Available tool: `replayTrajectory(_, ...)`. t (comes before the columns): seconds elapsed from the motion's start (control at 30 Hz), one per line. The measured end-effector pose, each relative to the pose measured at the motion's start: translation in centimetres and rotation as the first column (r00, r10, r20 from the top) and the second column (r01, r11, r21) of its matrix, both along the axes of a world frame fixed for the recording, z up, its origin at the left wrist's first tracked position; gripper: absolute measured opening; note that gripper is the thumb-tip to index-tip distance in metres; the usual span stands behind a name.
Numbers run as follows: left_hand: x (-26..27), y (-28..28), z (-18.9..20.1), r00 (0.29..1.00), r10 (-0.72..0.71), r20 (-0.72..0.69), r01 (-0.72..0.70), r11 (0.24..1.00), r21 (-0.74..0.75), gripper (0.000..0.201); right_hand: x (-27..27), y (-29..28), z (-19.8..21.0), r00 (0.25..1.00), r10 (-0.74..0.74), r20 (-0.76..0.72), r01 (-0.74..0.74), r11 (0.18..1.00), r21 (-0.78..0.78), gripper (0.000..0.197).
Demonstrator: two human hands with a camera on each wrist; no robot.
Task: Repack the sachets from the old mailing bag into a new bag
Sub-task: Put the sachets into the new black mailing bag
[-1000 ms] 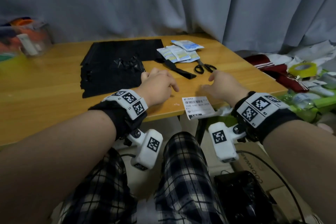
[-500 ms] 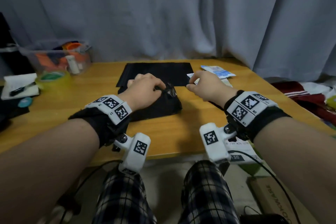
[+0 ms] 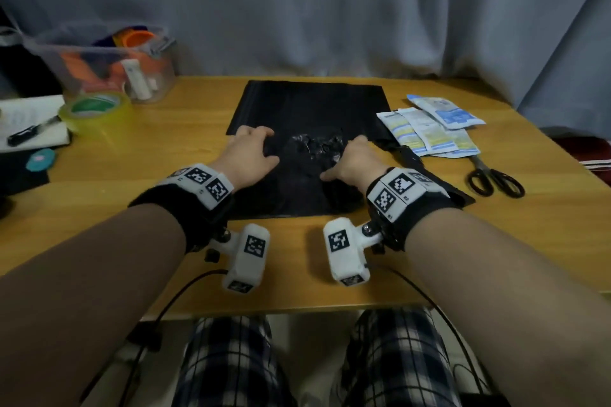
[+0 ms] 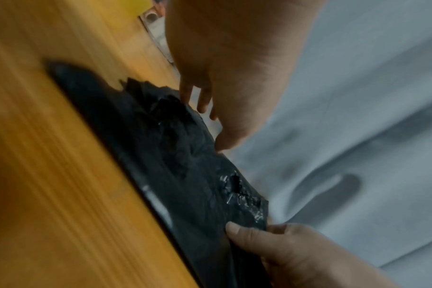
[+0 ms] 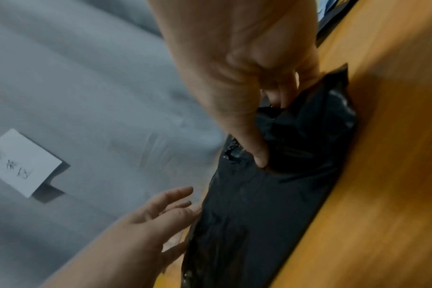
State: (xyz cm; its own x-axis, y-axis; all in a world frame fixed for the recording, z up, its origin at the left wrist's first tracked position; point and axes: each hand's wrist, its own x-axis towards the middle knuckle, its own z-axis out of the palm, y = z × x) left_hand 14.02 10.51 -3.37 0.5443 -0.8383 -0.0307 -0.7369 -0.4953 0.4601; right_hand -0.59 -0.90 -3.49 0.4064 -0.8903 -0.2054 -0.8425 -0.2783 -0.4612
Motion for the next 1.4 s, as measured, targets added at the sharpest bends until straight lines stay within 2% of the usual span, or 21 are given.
replayTrajectory(0.1, 0.5, -0.1, -0.4, 0.999, 0.005, -0.049, -0.007, 0.999, -0.048, 0.058, 0.3, -0.4, -1.0, 0.972, 0.129, 0.194, -0.135, 0.991, 0.014, 0.039)
replayTrajectory(0.17, 0.5, -0.4, 0.0, 0.999, -0.011, -0.052, 0.005, 0.992, -0.126, 0.054, -0.4, -0.7, -0.3, 0.917, 0.184, 0.355, -0.19, 0.982, -0.018, 0.028)
replayTrajectory(0.23, 0.3, -1.0, 0.9, 0.999, -0.033, -0.042, 0.021, 0.967, -0.254, 0.047, -1.2, -1.6, 1.1, 0.852, 0.234, 0.468, -0.228, 0.971, -0.071, 0.028)
replayTrajectory(0.33, -0.1, -2.9, 2.5, 0.998, -0.03, -0.059, -0.001, 0.888, -0.459, 0.036, -2.5, -4.0, 3.5, 0.726, 0.189, 0.661, -0.141, 0.982, -0.126, 0.031)
replayTrajectory(0.4, -0.2, -4.5, 3.1, 0.998, -0.042, -0.051, 0.013, 0.876, -0.482, 0.033, -3.4, -5.7, 4.9, 0.598, 0.165, 0.784, -0.074, 0.986, -0.15, 0.04)
replayTrajectory(0.47, -0.2, -6.1, 3.4, 0.997, -0.077, -0.021, 0.061, 0.907, -0.416, 0.033, -4.2, -7.5, 6.0, 0.54, 0.191, 0.82, -0.009, 0.975, -0.221, 0.044)
replayTrajectory(0.6, 0.0, -9.1, 3.9, 0.989, -0.141, 0.048, 0.148, 0.949, -0.277, 0.036, -4.4, -11.4, 7.3, 0.592, 0.087, 0.801, 0.218, 0.94, -0.264, 0.047)
replayTrajectory(0.7, 0.3, -11.6, 3.6, 0.979, -0.184, 0.085, 0.197, 0.962, -0.191, 0.038, -4.3, -13.9, 7.5, 0.724, 0.048, 0.688, 0.296, 0.88, -0.372, 0.045)
replayTrajectory(0.8, 0.4, -14.3, 2.3, 0.971, -0.223, 0.088, 0.226, 0.974, -0.031, 0.047, -3.9, -15.5, 7.4, 0.859, 0.096, 0.503, 0.205, 0.836, -0.509, 0.041)
replayTrajectory(0.93, 0.2, -17.2, 0.7, 0.94, -0.339, 0.046, 0.32, 0.917, 0.239, 0.067, -2.8, -17.2, 5.3, 0.943, 0.186, 0.277, 0.003, 0.826, -0.563, 0.042)
replayTrajectory(1.0, 0.5, -17.6, 0.4, 0.919, -0.391, 0.052, 0.339, 0.85, 0.404, 0.076, -2.4, -18.1, 3.9, 0.969, 0.171, 0.179, -0.064, 0.872, -0.485, 0.047)
replayTrajectory(1.07, 1.4, -17.2, 0.0, 0.916, -0.393, 0.083, 0.303, 0.812, 0.499, 0.08, -2.1, -18.7, 2.6, 0.984, 0.155, 0.082, -0.111, 0.912, -0.396, 0.051)
replayTrajectory(1.17, 2.8, -15.7, -0.5, 0.934, -0.307, 0.181, 0.166, 0.824, 0.541, 0.082, -1.7, -18.8, 1.5, 0.989, 0.137, -0.052, -0.147, 0.941, -0.306, 0.054)
replayTrajectory(1.27, 3.4, -14.0, -0.2, 0.923, -0.245, 0.296, 0.04, 0.827, 0.561, 0.08, -1.2, -17.8, 1.4, 0.988, 0.137, -0.07, -0.152, 0.943, -0.296, 0.054)
replayTrajectory(1.33, 3.3, -13.2, 0.3, 0.925, -0.237, 0.297, 0.034, 0.83, 0.557, 0.077, -0.8, -16.9, 1.7, 0.985, 0.166, -0.049, -0.173, 0.936, -0.307, 0.047)
replayTrajectory(1.4, 3.1, -12.6, 0.8, 0.949, -0.218, 0.226, 0.067, 0.844, 0.533, 0.079, -0.3, -15.9, 2.1, 0.979, 0.201, -0.039, -0.202, 0.92, -0.335, 0.044)
